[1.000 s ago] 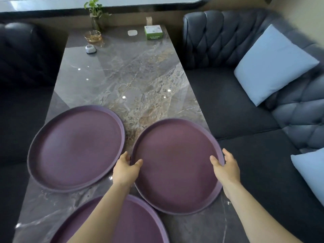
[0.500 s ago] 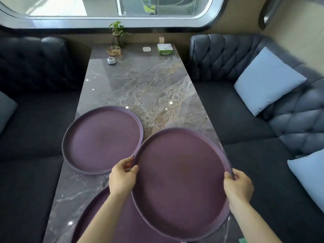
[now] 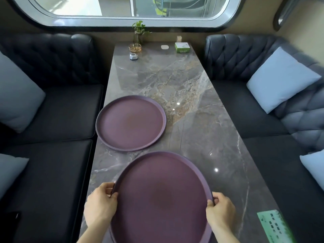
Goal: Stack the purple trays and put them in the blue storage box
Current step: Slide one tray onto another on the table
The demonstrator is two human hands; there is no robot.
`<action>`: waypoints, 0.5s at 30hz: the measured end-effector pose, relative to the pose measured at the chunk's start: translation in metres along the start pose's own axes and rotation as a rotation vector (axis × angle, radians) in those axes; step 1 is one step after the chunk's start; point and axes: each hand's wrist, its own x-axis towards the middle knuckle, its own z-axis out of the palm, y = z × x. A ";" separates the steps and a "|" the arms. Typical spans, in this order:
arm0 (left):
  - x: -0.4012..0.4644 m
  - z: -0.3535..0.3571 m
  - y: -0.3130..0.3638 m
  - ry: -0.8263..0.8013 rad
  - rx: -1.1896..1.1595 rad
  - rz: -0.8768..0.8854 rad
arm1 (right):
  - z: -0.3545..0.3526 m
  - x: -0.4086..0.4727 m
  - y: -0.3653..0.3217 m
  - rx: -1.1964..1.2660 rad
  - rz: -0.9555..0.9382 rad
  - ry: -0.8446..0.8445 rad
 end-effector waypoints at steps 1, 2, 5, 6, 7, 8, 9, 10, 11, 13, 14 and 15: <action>-0.001 -0.001 -0.004 0.005 0.008 0.001 | 0.003 -0.004 0.000 -0.016 -0.004 0.004; -0.002 -0.001 -0.007 0.007 0.015 0.000 | 0.005 -0.007 0.000 -0.030 -0.007 0.010; -0.004 0.000 -0.014 0.011 0.037 0.002 | 0.008 -0.013 -0.001 -0.076 -0.016 0.029; -0.003 0.001 -0.015 0.015 0.038 0.004 | 0.008 -0.013 -0.002 -0.088 -0.019 0.030; -0.003 0.002 -0.016 0.021 0.037 0.009 | 0.008 -0.013 -0.002 -0.094 -0.020 0.026; -0.003 0.002 -0.017 0.027 0.039 0.016 | 0.007 -0.013 -0.003 -0.094 -0.021 0.023; -0.002 0.003 -0.017 0.032 0.049 0.025 | 0.006 -0.013 -0.004 -0.088 -0.016 0.021; -0.001 0.004 -0.017 0.034 0.069 0.036 | 0.005 -0.013 -0.005 -0.083 -0.006 0.021; 0.000 0.005 -0.017 0.035 0.092 0.046 | 0.003 -0.012 -0.005 -0.081 0.008 0.021; 0.001 0.006 -0.016 0.039 0.120 0.053 | -0.001 -0.012 -0.006 -0.064 0.032 0.014; 0.002 0.006 -0.016 0.043 0.123 0.051 | -0.002 -0.012 -0.007 -0.052 0.040 0.010; 0.002 0.007 -0.017 0.047 0.126 0.049 | -0.003 -0.012 -0.008 -0.047 0.044 0.003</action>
